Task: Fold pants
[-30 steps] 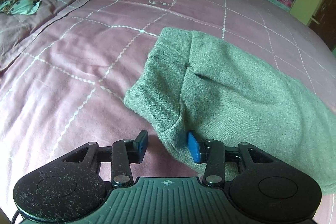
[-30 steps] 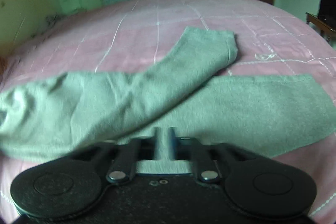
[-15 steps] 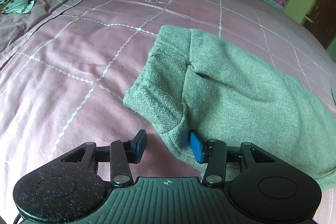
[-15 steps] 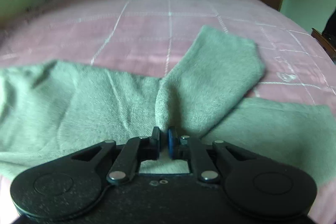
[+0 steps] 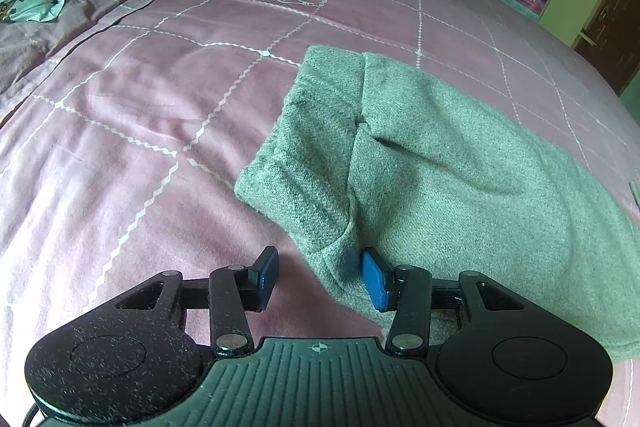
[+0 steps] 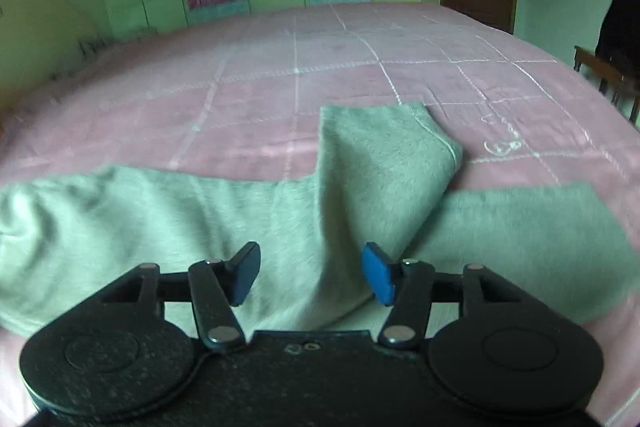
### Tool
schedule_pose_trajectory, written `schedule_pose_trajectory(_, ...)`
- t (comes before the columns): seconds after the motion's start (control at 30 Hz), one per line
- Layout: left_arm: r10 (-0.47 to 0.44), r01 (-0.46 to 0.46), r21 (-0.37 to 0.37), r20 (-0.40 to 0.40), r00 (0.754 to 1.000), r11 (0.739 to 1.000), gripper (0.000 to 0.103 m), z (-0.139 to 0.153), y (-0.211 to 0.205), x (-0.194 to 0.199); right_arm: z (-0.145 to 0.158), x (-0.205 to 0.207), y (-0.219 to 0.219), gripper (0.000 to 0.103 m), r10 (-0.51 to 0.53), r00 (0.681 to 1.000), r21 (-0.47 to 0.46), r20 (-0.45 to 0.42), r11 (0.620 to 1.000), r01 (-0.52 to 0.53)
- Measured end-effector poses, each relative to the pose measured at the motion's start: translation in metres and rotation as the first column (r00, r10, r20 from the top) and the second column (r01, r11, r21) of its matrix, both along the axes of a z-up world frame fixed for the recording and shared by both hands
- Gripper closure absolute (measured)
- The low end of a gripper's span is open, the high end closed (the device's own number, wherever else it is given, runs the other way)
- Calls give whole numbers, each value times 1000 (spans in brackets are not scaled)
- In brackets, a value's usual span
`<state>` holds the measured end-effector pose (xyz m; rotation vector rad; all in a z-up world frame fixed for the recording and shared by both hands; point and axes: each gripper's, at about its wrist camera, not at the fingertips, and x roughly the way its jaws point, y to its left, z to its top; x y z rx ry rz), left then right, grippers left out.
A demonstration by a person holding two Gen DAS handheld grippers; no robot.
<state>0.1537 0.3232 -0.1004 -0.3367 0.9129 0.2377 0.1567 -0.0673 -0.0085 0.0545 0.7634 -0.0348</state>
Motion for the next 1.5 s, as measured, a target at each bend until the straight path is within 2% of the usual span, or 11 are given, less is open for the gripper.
schedule_pose_trajectory(0.03,-1,1,-2,0,1000,1000,57,0,0,0,0,0,0,57,0,1000,0,0,1000,0)
schedule_pose_trajectory(0.1,-3,3,-8,1,1000,1000,57,0,2,-1,-5,5,-6,100,4,1000,17,-17,1000,-3)
schedule_pose_trajectory(0.33,-8,8,-5,7,1000,1000,56,-1,1,-1,-33,-42,-52,91,-61,996,108,-71,992,69)
schedule_pose_trajectory(0.47,-4,4,-5,5,1000,1000,56,-2,0,0,-7,-47,-46,53,-30,997,65,71,998,26)
schedule_pose_trajectory(0.67,0,0,-10,5,1000,1000,56,-1,1,-1,-8,13,-17,59,114,993,-168,-35,979,-118)
schedule_pose_trajectory(0.73,-3,3,-12,6,1000,1000,56,-2,1,-1,-9,12,-18,76,116,992,-176,-41,977,-121)
schedule_pose_trajectory(0.77,-4,4,-12,7,1000,1000,56,-2,1,-1,-11,10,-21,99,123,991,-157,-54,979,-130)
schedule_pose_trajectory(1.03,-11,11,-10,7,1000,1000,56,-2,0,0,-14,-66,-75,100,7,999,-9,-34,1000,-7)
schedule_pose_trajectory(1.1,-11,11,-11,4,1000,1000,56,-2,0,0,-24,-66,-79,90,29,997,-16,-76,999,-31)
schedule_pose_trajectory(1.2,-12,12,-7,0,1000,1000,55,-2,0,2,-11,-64,-69,59,52,998,-88,-16,995,-54)
schedule_pose_trajectory(1.5,-7,7,-23,-11,1000,1000,55,-3,3,5,-16,7,-8,67,284,957,-386,-59,877,-284)
